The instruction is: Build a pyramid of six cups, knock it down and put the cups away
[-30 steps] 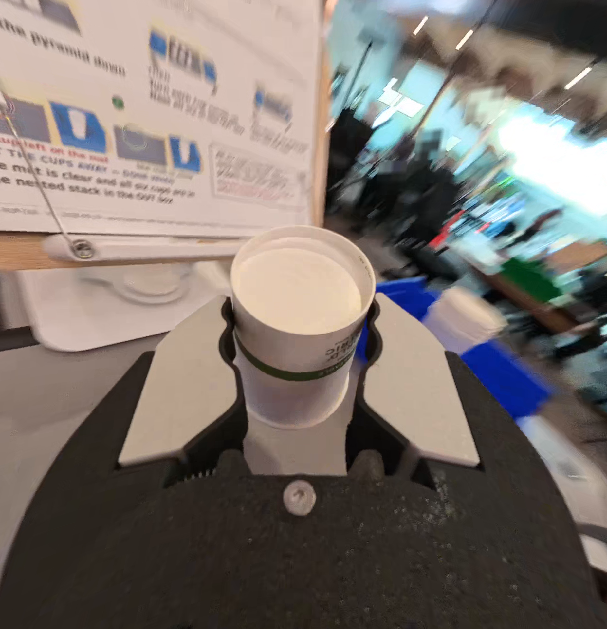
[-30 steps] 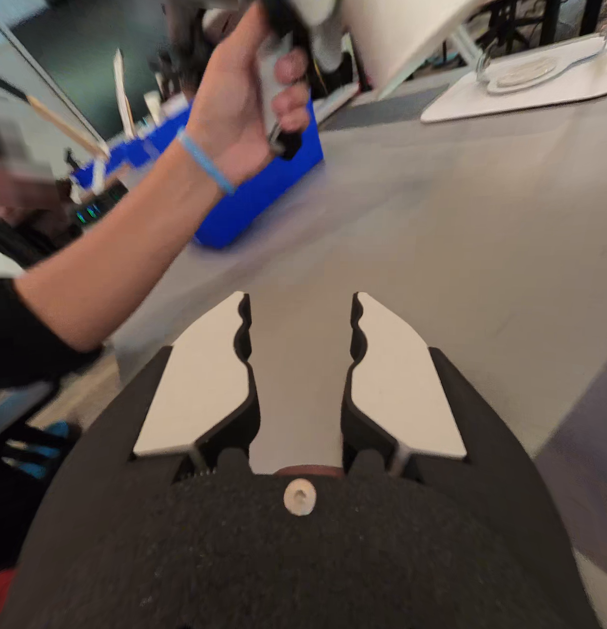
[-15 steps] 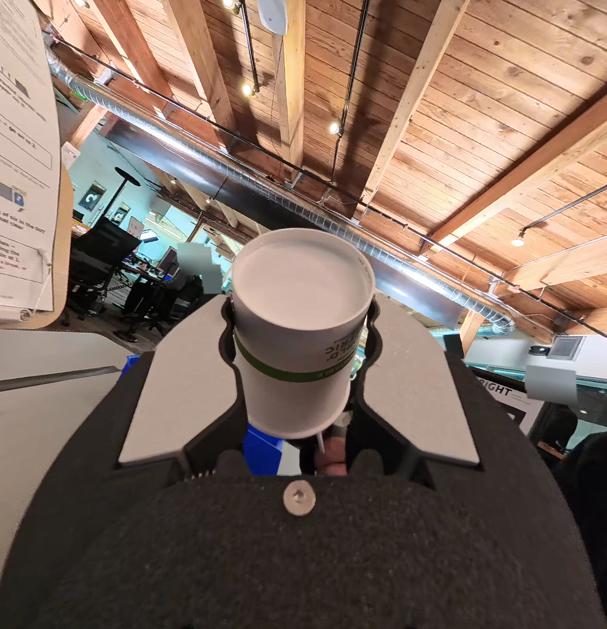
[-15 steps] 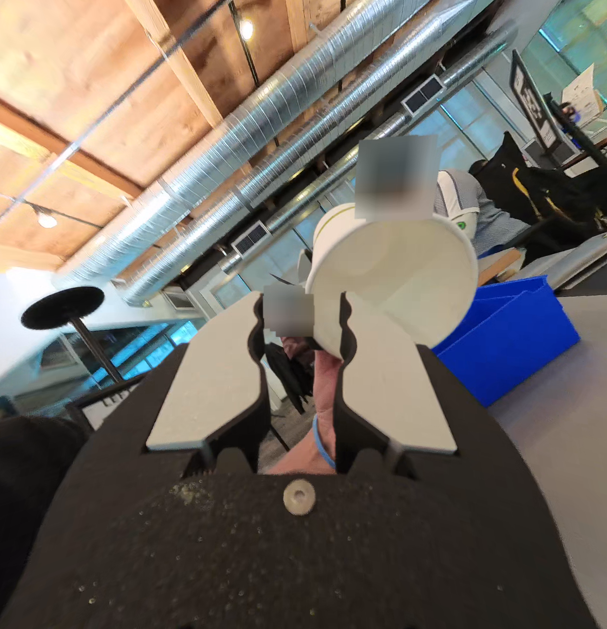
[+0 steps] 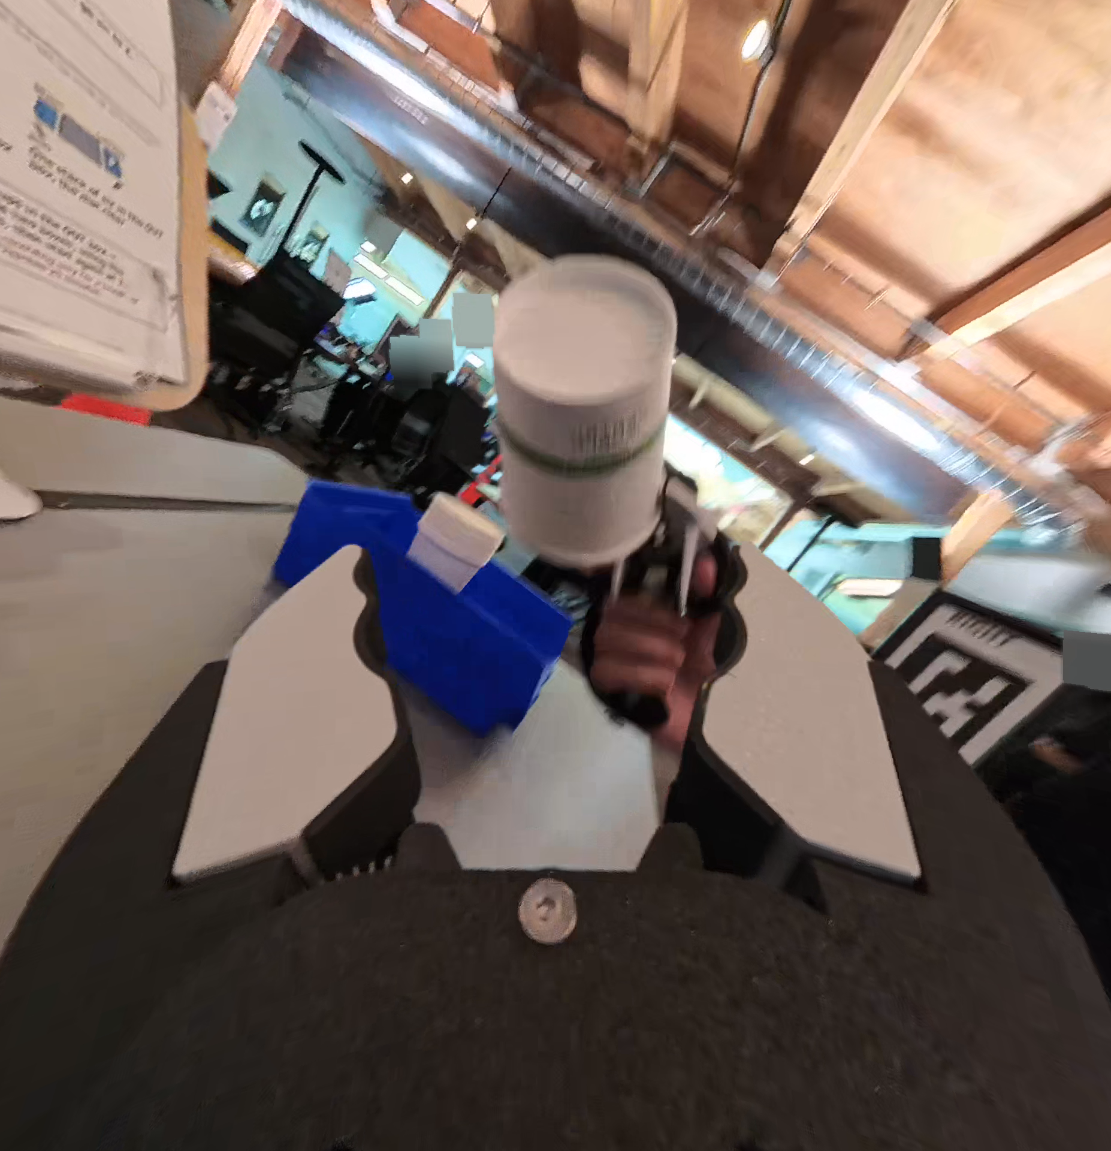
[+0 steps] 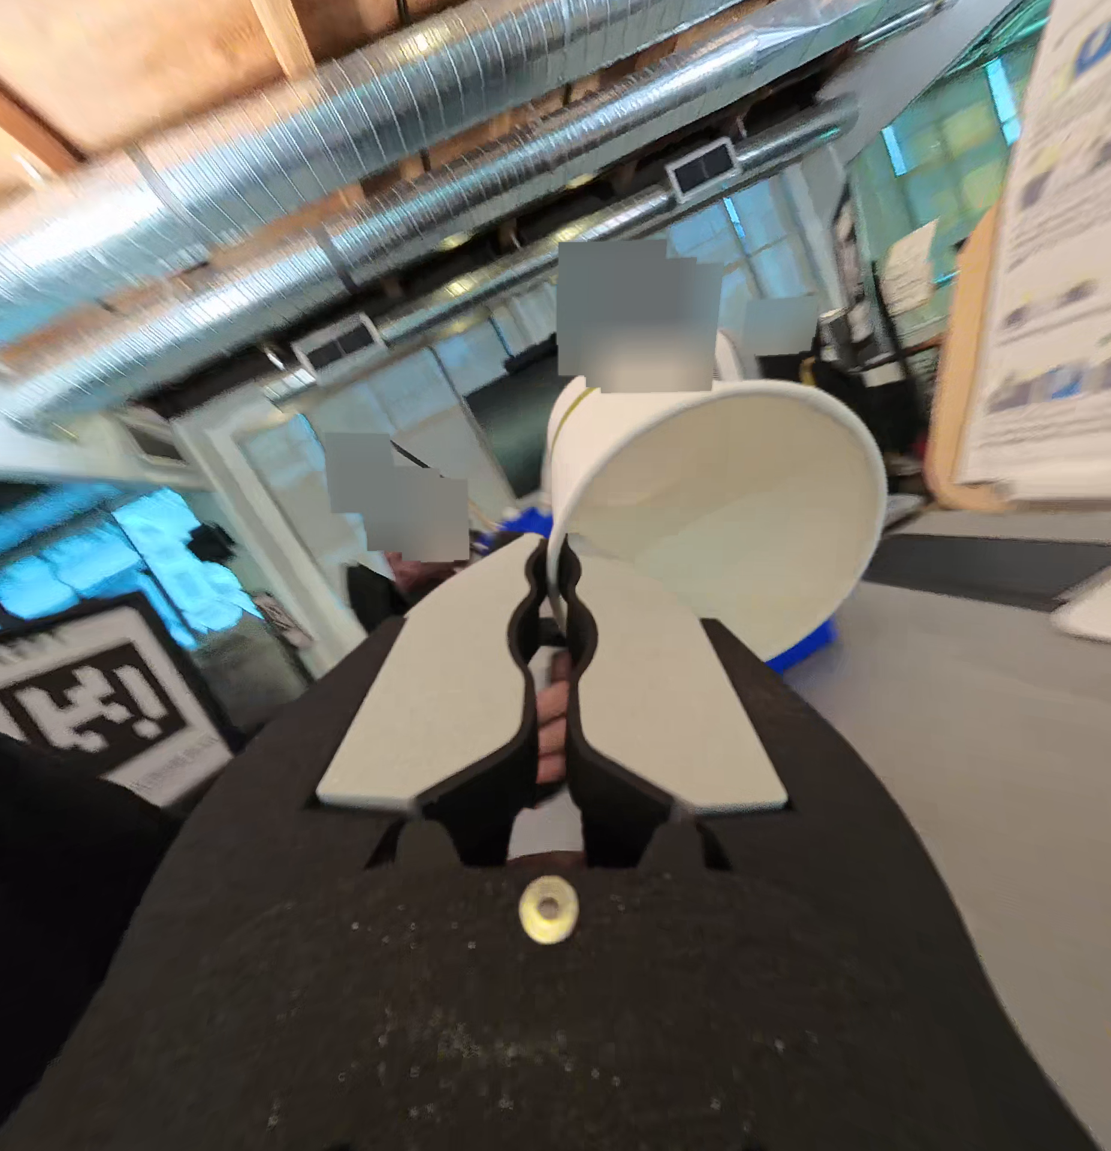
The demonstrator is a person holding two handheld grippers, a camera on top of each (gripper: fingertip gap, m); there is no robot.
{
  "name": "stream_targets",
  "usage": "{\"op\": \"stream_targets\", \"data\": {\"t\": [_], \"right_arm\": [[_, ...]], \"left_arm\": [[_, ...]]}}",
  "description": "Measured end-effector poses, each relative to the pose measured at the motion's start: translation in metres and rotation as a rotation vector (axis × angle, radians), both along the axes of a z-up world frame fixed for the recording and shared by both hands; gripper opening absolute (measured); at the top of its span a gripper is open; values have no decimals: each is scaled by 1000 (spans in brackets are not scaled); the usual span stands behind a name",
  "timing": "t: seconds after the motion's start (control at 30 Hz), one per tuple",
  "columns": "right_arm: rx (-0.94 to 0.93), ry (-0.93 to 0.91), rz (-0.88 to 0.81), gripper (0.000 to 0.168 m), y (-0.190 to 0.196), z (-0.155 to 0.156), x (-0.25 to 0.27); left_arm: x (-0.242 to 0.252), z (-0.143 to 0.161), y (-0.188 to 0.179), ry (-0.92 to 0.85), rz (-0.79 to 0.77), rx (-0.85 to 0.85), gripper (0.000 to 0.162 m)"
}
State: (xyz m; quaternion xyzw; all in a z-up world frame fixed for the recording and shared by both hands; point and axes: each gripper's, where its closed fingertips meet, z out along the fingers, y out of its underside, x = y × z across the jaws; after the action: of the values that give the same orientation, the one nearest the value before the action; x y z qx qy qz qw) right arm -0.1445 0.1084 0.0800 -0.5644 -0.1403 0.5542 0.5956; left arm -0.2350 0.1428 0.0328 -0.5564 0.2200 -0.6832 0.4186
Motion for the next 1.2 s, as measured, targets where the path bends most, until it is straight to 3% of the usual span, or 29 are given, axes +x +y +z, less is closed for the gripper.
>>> {"op": "stream_targets", "data": {"t": [0.1, 0.2, 0.3, 0.37, 0.47, 0.63, 0.9, 1.03, 1.2], "right_arm": [[62, -336, -190, 2, 1, 17, 56], [63, -798, -459, 2, 6, 33, 142], [-50, -1225, -666, 2, 5, 41, 233], [-145, -1402, -639, 2, 3, 37, 270], [-309, -1564, -453, 2, 5, 13, 299], [-464, -1717, -189, 2, 22, -34, 311], [-619, -1790, 140, 4, 28, -119, 289], [-699, -1747, 210, 30, 29, -150, 283], [-710, -1722, 189, 34, 33, -155, 286]], "left_arm": [[-13, -45, -22, 282, 136, 111, 104], [-41, -87, -25, 561, 342, 134, 89], [-62, -103, -35, 684, 418, 115, 90], [-69, -103, -45, 683, 421, 134, 90], [-76, -103, -54, 685, 447, 167, 90], [-69, -107, -66, 705, 416, 200, 90], [-54, -111, -76, 740, 377, 261, 90], [-48, -114, -82, 710, 337, 222, 90], [-49, -115, -79, 721, 360, 241, 90]]}}
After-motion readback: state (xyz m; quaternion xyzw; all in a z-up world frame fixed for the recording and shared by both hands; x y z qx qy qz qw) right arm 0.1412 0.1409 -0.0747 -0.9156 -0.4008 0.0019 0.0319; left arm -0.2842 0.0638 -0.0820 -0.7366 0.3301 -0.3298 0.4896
